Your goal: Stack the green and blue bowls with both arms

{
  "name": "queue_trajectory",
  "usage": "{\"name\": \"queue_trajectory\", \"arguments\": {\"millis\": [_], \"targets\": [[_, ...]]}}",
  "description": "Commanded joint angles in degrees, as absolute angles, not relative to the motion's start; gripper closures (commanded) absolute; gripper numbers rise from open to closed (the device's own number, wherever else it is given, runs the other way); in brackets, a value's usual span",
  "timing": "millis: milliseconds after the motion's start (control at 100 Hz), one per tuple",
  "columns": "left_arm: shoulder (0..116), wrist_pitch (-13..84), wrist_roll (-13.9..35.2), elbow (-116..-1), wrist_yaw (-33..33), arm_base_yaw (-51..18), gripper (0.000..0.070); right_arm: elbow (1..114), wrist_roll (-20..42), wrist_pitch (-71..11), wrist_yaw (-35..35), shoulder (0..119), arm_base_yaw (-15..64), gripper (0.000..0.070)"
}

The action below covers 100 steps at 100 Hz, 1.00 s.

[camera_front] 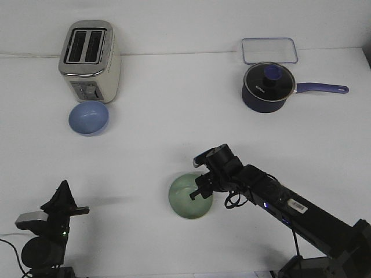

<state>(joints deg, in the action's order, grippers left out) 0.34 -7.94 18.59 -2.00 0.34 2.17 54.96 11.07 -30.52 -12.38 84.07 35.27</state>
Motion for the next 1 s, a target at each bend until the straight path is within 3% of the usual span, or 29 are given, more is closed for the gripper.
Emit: {"name": "queue_trajectory", "arguments": {"millis": [0,280,470,600,720,780,910,940,990], "targets": [[0.3,-6.6,22.1,-3.1,0.4,2.2,0.0687,55.5,10.2,-30.1,-12.6,84.5,35.7,0.0421],[10.0,2.0,22.2,-15.3,-0.6,2.2,0.0685,57.1,8.3,-28.4,-11.6,73.6,29.2,0.0421],[32.9,4.0,21.8,-29.2,-0.1,2.2,0.0685,57.2,5.6,-26.4,-11.9,62.8,19.7,0.0421],[51.0,8.3,17.4,-41.0,2.4,2.2,0.0686,56.0,4.4,-26.9,-11.9,56.9,14.3,0.0422],[66.0,13.6,17.0,-52.0,5.0,2.3,0.0677,52.8,4.5,-27.0,-11.9,52.1,11.4,0.0422],[72.5,15.5,16.9,-57.2,5.6,2.3,0.0582,50.3,4.5,-26.7,-11.9,50.2,10.4,0.0422],[83.7,17.1,15.7,-66.8,5.6,2.3,0.0180,45.5,5.1,-26.7,-12.0,47.8,9.4,0.0421],[85.8,17.6,15.6,-68.8,5.6,2.5,0.0138,44.6,5.4,-26.7,-12.0,47.5,9.3,0.0422],[89.1,18.7,15.5,-72.1,5.6,2.9,0.0133,43.3,5.9,-26.6,-12.0,47.1,9.4,0.0422]]}}
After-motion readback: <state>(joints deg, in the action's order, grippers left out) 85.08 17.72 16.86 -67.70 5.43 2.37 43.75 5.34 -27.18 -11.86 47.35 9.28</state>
